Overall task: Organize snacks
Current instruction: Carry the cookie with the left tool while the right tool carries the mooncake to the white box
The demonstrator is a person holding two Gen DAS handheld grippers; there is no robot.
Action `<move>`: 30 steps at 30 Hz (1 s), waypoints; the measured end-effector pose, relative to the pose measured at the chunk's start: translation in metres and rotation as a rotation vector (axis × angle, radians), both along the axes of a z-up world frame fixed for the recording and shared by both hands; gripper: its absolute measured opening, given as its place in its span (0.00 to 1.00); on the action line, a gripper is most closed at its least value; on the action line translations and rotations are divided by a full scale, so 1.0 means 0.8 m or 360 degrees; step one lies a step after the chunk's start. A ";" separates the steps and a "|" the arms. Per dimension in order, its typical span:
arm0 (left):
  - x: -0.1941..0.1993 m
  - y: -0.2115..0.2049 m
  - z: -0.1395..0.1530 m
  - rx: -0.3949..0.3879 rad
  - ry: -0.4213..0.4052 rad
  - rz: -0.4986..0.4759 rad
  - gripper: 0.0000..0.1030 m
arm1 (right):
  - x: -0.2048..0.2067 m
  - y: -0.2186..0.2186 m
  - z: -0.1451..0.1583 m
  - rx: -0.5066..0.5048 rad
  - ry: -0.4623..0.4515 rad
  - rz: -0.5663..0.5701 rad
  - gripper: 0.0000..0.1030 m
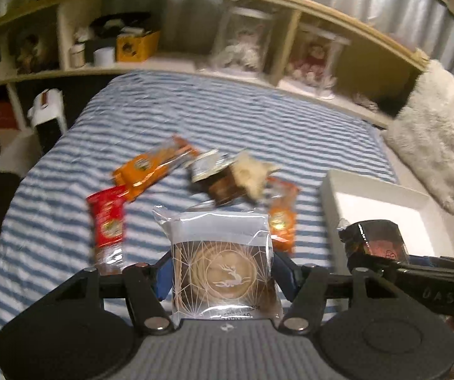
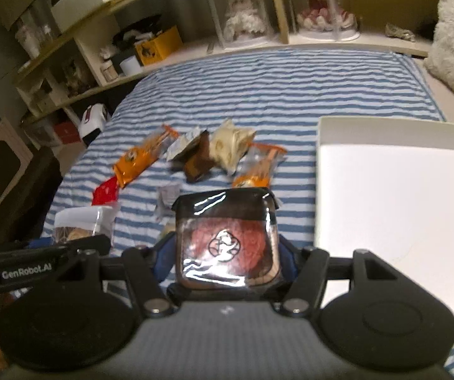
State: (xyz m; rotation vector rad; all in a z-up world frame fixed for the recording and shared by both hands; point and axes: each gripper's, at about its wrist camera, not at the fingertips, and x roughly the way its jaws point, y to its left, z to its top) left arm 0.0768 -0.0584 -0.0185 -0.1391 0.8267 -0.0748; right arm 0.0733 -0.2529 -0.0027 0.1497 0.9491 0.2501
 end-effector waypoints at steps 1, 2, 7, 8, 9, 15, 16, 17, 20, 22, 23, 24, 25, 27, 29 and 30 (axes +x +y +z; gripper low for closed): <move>0.001 -0.010 0.003 -0.0003 -0.0005 -0.0022 0.62 | 0.000 -0.005 0.003 -0.0010 -0.0009 -0.0001 0.67; 0.003 -0.020 0.004 -0.0006 -0.0007 -0.0043 0.62 | -0.001 -0.013 0.008 -0.0024 -0.0022 -0.0003 0.67; 0.011 -0.067 0.010 -0.0021 -0.0013 -0.0112 0.62 | -0.001 -0.067 0.021 -0.0094 -0.0052 -0.0090 0.67; 0.013 -0.077 0.012 -0.0020 -0.0017 -0.0126 0.62 | -0.001 -0.081 0.024 -0.0102 -0.0050 -0.0113 0.67; 0.015 -0.088 0.013 -0.0019 -0.0019 -0.0141 0.62 | -0.001 -0.093 0.026 -0.0110 -0.0051 -0.0130 0.67; 0.024 -0.153 0.014 -0.0054 -0.0020 -0.0216 0.62 | -0.007 -0.167 0.035 -0.0166 -0.0075 -0.0239 0.68; 0.025 -0.165 0.013 -0.0061 -0.0014 -0.0232 0.62 | -0.008 -0.177 0.035 -0.0169 -0.0078 -0.0257 0.68; 0.027 -0.177 0.011 -0.0070 -0.0009 -0.0248 0.62 | -0.009 -0.188 0.035 -0.0171 -0.0081 -0.0272 0.68; 0.032 -0.213 0.004 -0.0095 0.0017 -0.0292 0.62 | -0.014 -0.219 0.030 -0.0167 -0.0071 -0.0313 0.68; 0.034 -0.234 -0.003 -0.0110 0.0042 -0.0315 0.62 | -0.017 -0.231 0.024 -0.0173 -0.0055 -0.0333 0.68; 0.036 -0.244 -0.007 -0.0114 0.0058 -0.0329 0.63 | -0.018 -0.241 0.021 -0.0178 -0.0048 -0.0341 0.68; 0.038 -0.254 -0.011 -0.0120 0.0075 -0.0341 0.62 | -0.019 -0.250 0.017 -0.0182 -0.0039 -0.0351 0.68; 0.040 -0.263 -0.016 -0.0124 0.0091 -0.0350 0.63 | -0.021 -0.259 0.014 -0.0184 -0.0030 -0.0362 0.68; 0.045 -0.279 -0.026 -0.0128 0.0123 -0.0367 0.63 | -0.019 -0.274 0.005 -0.0182 -0.0005 -0.0384 0.68; 0.049 -0.293 -0.035 -0.0127 0.0145 -0.0377 0.63 | -0.017 -0.287 -0.003 -0.0176 0.0014 -0.0400 0.68; 0.052 -0.299 -0.040 -0.0127 0.0158 -0.0381 0.63 | -0.016 -0.293 -0.007 -0.0174 0.0019 -0.0407 0.68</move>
